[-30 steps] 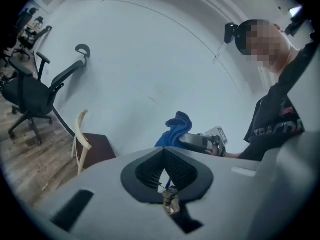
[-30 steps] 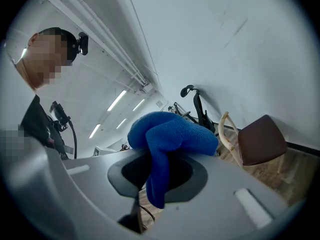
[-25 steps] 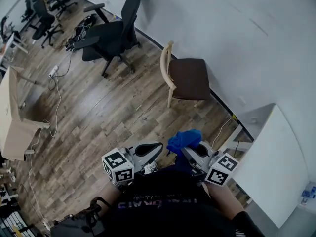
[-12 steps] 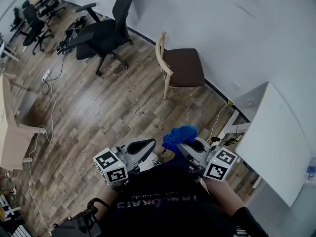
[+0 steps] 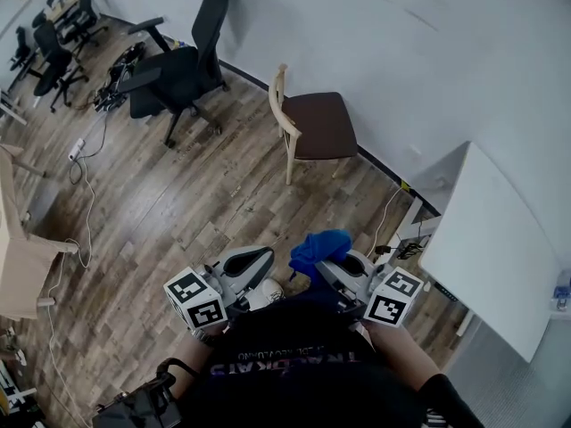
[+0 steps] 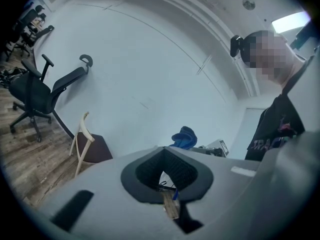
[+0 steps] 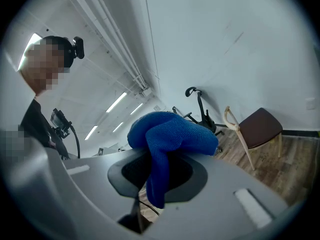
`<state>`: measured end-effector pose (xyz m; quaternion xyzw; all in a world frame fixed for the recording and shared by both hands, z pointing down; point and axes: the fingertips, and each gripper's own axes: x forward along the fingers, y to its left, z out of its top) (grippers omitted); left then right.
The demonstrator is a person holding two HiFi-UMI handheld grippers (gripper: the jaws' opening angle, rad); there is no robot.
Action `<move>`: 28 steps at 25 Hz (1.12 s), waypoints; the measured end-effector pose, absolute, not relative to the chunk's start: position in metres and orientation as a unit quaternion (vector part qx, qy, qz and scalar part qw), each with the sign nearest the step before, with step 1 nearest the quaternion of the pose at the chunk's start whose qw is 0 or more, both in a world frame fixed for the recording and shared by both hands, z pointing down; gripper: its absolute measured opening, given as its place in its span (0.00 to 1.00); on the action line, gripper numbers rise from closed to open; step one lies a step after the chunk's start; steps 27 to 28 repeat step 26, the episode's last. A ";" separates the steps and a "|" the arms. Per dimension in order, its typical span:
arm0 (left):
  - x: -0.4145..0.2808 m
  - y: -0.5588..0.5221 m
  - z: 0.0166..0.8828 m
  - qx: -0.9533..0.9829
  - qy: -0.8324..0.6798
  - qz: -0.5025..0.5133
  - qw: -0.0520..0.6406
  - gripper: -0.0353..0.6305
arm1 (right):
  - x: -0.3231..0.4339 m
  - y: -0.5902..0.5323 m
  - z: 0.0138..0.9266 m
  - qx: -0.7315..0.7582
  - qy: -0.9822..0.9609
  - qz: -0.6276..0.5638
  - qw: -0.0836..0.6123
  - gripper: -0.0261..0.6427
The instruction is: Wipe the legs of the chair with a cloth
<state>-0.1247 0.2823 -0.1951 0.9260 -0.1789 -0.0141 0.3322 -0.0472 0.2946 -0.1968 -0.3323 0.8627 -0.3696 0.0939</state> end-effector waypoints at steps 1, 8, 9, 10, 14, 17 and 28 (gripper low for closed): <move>-0.123 0.283 -0.196 0.927 -0.176 -0.013 0.331 0.05 | -0.047 0.295 -0.198 -0.332 0.863 -0.369 0.094 0.14; -0.117 0.285 -0.198 0.932 -0.168 -0.010 0.322 0.05 | -0.049 0.297 -0.196 -0.330 0.865 -0.368 0.089 0.13; -0.118 0.284 -0.198 0.932 -0.168 -0.009 0.322 0.05 | -0.050 0.297 -0.197 -0.329 0.865 -0.368 0.087 0.13; -0.119 0.284 -0.199 0.932 -0.168 -0.009 0.322 0.05 | -0.051 0.296 -0.197 -0.329 0.865 -0.369 0.086 0.14; -0.127 0.282 -0.198 0.929 -0.173 -0.012 0.326 0.05 | -0.056 0.294 -0.195 -0.329 0.864 -0.373 0.082 0.14; -0.129 0.280 -0.197 0.928 -0.176 -0.012 0.328 0.05 | -0.059 0.291 -0.194 -0.325 0.864 -0.375 0.080 0.13; -0.133 0.279 -0.197 0.930 -0.178 -0.010 0.322 0.05 | -0.066 0.286 -0.195 -0.315 0.869 -0.375 0.071 0.13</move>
